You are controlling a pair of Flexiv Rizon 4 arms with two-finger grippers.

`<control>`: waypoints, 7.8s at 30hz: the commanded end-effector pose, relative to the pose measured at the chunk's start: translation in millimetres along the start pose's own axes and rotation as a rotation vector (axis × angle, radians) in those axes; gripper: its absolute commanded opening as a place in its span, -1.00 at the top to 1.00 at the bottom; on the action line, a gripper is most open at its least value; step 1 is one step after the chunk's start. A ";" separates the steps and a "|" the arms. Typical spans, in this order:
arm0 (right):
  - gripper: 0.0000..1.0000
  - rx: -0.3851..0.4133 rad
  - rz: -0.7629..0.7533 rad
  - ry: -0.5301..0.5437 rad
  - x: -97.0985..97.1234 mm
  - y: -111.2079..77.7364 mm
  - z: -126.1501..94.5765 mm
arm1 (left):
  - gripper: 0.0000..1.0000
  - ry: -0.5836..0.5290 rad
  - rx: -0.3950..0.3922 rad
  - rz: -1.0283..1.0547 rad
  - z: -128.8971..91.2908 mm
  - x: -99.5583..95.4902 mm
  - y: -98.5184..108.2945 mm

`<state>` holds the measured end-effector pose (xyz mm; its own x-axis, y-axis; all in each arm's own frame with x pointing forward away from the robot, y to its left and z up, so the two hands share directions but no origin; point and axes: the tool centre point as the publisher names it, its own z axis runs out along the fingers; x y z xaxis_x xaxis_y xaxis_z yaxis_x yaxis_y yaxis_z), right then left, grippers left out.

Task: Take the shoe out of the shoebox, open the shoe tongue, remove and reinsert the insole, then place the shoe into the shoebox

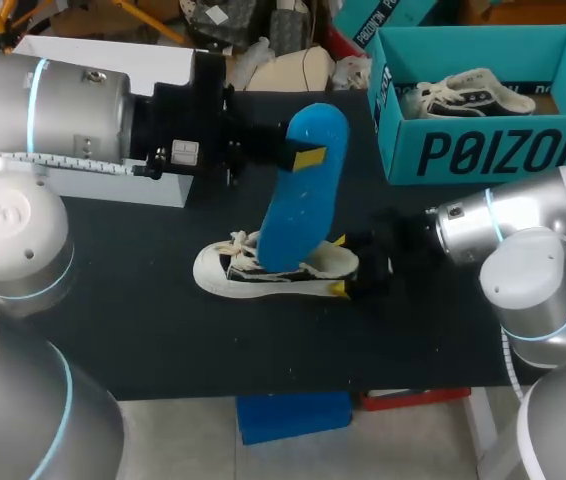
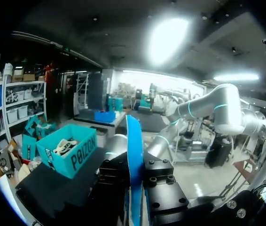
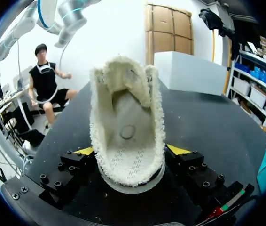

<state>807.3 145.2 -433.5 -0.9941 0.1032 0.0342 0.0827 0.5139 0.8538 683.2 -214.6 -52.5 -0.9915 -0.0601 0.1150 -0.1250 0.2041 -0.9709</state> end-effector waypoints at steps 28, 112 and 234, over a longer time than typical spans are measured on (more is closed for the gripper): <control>1.00 0.001 0.001 0.000 -0.5 -1.5 0.7 | 1.00 0.153 0.181 -0.343 -46.9 85.9 -88.4; -1.00 0.993 -0.077 0.003 -2.0 19.3 -11.9 | 1.00 0.130 0.204 -0.311 -57.7 89.4 -93.1; -1.00 0.637 -0.117 0.054 -6.0 34.6 -25.8 | 1.00 0.130 0.204 -0.311 -57.7 89.4 -93.1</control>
<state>816.1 139.0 -399.2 -0.9996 -0.0262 0.0042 -0.0198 0.8407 0.5411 604.5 -182.7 59.7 -0.9055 0.0412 0.4222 -0.4228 -0.0064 -0.9062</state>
